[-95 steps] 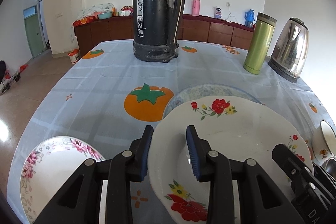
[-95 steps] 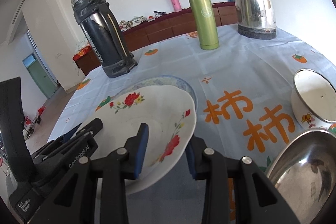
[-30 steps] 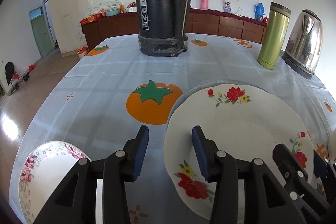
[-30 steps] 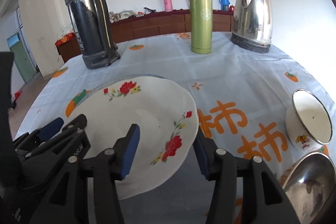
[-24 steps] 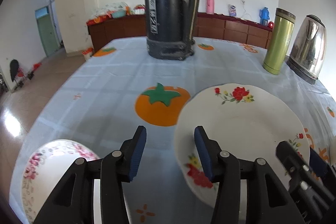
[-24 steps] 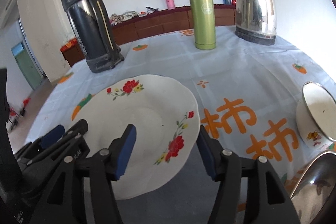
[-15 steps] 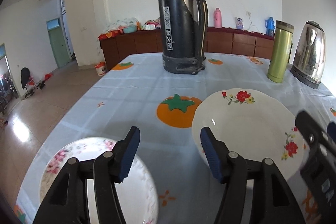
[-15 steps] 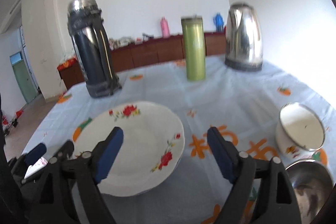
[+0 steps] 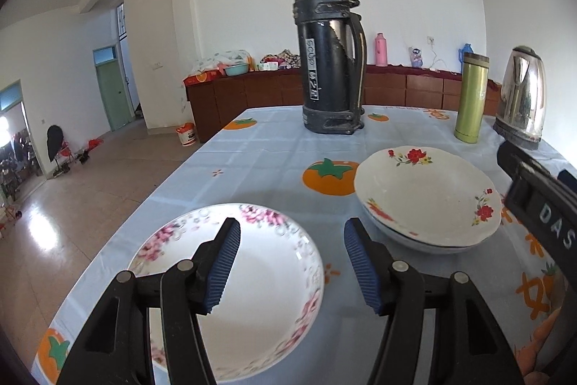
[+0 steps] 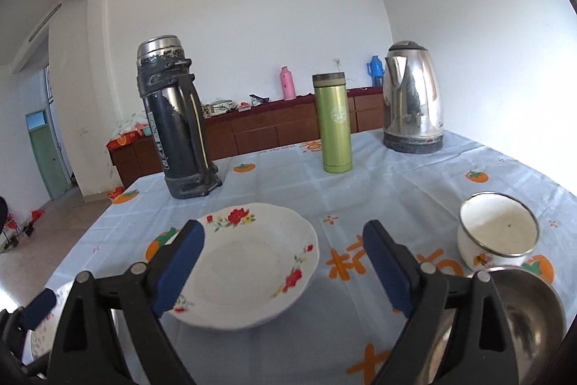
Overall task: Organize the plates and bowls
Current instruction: 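Lower the plate into the blue-patterned bowl and open both grippers, then move both grippers to the rim of the pink-floral white plate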
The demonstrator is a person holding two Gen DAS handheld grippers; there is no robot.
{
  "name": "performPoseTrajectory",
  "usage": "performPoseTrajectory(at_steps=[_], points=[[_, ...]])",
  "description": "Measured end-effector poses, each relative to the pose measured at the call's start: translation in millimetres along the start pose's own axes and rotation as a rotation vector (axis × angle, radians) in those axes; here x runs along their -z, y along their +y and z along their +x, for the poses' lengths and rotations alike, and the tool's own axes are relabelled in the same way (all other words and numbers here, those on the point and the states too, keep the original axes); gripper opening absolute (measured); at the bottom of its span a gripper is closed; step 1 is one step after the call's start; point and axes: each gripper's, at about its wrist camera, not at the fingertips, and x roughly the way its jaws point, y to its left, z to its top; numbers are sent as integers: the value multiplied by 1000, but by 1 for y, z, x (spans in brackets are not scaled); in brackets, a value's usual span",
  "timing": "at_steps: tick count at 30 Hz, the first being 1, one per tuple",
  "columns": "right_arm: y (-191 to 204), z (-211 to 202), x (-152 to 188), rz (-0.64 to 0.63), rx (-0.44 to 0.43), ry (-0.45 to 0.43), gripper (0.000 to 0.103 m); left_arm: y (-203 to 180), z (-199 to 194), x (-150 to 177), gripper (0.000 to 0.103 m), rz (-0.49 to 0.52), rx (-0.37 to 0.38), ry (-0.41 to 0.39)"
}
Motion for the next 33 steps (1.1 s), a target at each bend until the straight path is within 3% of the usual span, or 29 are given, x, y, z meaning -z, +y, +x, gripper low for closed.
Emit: performPoseTrajectory(at_steps=[12,21,33], points=[[-4,-49,16,16,-23,-13,95,11,-24,11,63,5,21,-34],[1,-74,28,-4,-25,7,96,7,-35,22,63,71,60,-7],[9,-95,38,-25,-56,13,96,20,-41,18,63,49,95,5]])
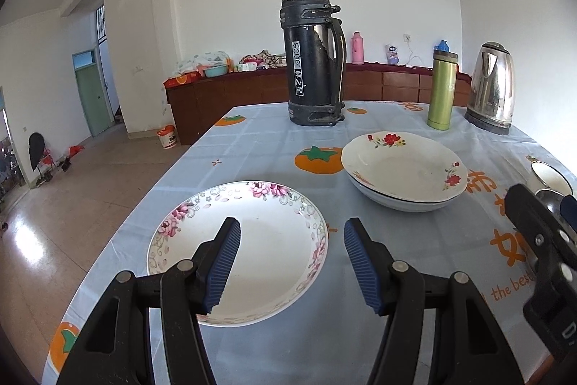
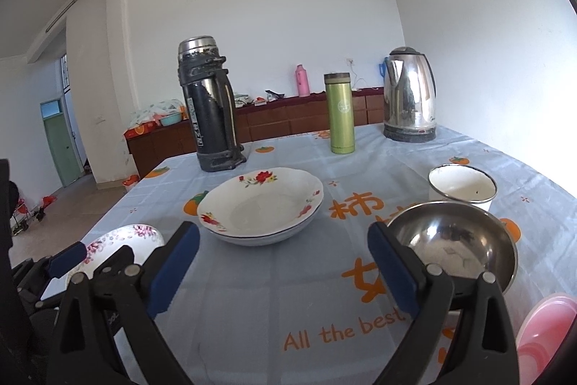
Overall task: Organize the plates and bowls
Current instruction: 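Move both grippers to the rim of the pink-floral white plate, then grasp the pink-floral plate rim with both grippers and lift it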
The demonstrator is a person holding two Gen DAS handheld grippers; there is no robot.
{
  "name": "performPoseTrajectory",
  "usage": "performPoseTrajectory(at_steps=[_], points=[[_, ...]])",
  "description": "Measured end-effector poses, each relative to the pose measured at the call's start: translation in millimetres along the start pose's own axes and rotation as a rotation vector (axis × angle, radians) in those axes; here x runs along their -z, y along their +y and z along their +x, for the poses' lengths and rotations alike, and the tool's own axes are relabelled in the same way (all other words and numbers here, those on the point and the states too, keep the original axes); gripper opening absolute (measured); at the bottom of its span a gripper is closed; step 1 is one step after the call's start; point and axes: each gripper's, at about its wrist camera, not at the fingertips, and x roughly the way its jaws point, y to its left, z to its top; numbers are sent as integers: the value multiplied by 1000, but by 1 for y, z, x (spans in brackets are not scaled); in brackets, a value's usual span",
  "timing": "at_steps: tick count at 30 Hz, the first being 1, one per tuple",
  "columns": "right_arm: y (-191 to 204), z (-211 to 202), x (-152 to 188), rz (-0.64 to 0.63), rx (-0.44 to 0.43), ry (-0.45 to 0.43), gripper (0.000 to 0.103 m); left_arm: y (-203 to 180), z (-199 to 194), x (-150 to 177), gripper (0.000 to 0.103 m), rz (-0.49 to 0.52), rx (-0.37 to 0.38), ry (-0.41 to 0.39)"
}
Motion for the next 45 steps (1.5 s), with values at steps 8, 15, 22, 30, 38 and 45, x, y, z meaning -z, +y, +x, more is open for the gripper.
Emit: performPoseTrajectory(at_steps=[8,15,22,30,38,45], points=[[8,-9,4,9,-22,28,96,17,0,-2,63,1,1,5],[27,-11,9,-20,-61,54,96,63,9,-12,62,-72,-44,25],[41,3,13,25,-137,140,96,114,37,-10,62,-177,-100,131],[68,36,21,39,-236,285,65,130,62,-6,62,-204,-104,211],[88,70,25,83,-255,370,63,140,77,-1,62,-257,-92,265],[97,92,30,116,-280,444,53,137,85,0,56,-233,-103,283]])
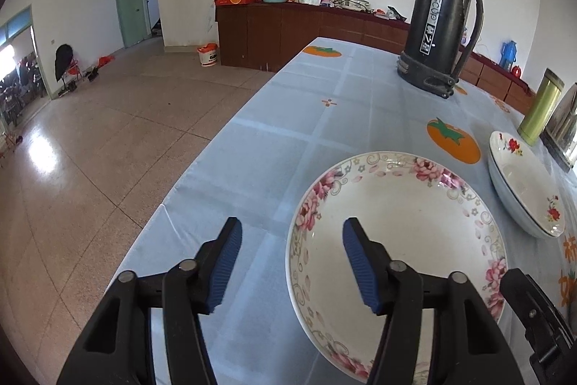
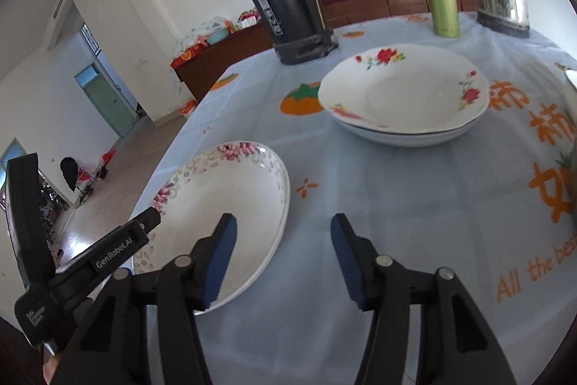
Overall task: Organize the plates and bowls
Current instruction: 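Grasp the pink-floral plate rim with both grippers and lift it, then carry the pink-floral plate with both grippers toward the stacked dishes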
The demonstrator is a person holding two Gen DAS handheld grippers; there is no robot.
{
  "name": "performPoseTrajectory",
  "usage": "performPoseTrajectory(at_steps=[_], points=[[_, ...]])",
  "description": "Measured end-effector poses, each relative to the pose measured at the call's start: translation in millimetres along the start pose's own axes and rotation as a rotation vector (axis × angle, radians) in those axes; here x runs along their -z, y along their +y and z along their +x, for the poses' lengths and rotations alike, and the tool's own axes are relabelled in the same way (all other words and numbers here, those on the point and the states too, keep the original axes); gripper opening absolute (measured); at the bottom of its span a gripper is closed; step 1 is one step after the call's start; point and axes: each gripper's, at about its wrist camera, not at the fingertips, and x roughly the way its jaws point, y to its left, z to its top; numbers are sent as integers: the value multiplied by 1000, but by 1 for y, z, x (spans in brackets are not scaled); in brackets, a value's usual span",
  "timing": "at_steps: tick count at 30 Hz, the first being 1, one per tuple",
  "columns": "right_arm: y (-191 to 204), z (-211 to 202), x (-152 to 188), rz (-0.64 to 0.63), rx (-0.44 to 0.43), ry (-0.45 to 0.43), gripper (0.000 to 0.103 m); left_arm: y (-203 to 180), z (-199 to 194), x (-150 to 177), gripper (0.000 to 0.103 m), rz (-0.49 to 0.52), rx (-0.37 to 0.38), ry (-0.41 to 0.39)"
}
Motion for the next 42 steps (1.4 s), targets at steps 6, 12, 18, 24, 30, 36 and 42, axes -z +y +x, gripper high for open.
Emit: performPoseTrajectory(at_steps=[6,12,18,24,30,36,42], points=[[1,9,-1,-2,-1,33,45,-4,9,2,47,12,-10,27],[0,22,-1,4,-21,82,34,-4,13,4,38,18,-17,43],[5,31,1,-21,-28,110,26,-8,14,4,35,31,-7,43],[7,33,2,-61,-24,110,22,-12,14,5,35,30,-15,37],[6,35,1,-64,-33,114,22,-13,13,7,35,21,-20,31],[5,27,1,-74,-49,83,23,-6,13,6,35,-30,33,44],[13,14,3,-131,-46,30,23,-4,2,5,35,-44,54,4]])
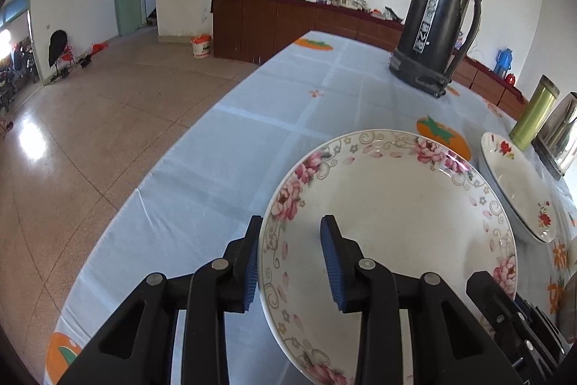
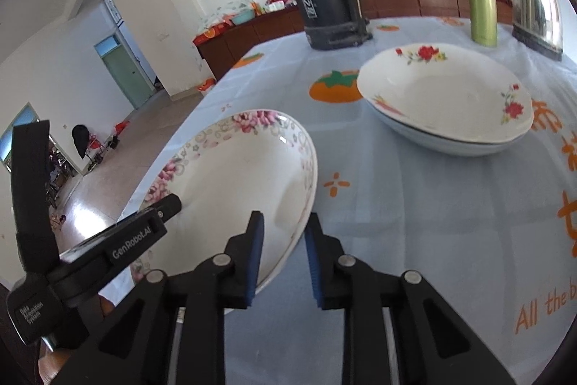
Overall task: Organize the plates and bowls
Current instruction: 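Carry the pink-floral plate with both grippers toward the stacked dishes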
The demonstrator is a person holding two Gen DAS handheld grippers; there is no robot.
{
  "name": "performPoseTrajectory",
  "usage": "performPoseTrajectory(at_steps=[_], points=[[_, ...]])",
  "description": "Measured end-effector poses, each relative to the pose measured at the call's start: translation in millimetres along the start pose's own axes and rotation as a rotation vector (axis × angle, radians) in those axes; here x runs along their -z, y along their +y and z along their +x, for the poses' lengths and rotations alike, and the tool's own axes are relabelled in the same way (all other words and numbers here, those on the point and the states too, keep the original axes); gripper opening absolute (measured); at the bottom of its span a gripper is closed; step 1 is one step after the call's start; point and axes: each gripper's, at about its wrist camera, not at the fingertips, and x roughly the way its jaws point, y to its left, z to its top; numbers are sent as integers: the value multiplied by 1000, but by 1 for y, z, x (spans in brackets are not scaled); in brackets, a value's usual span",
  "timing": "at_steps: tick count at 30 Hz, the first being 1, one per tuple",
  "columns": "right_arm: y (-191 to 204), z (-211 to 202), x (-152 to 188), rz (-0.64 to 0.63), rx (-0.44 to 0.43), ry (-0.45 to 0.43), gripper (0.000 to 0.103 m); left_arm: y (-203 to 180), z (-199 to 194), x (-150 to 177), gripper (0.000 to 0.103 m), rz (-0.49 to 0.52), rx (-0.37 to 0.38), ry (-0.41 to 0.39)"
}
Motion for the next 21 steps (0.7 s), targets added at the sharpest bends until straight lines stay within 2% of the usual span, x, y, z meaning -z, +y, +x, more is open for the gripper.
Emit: performPoseTrajectory(at_steps=[11,21], points=[[-4,-15,-2,22,-24,-51,23,-6,-14,0,35,18,17,-58],[-24,-32,2,65,-9,-64,23,-32,-20,9,35,93,28,-78]])
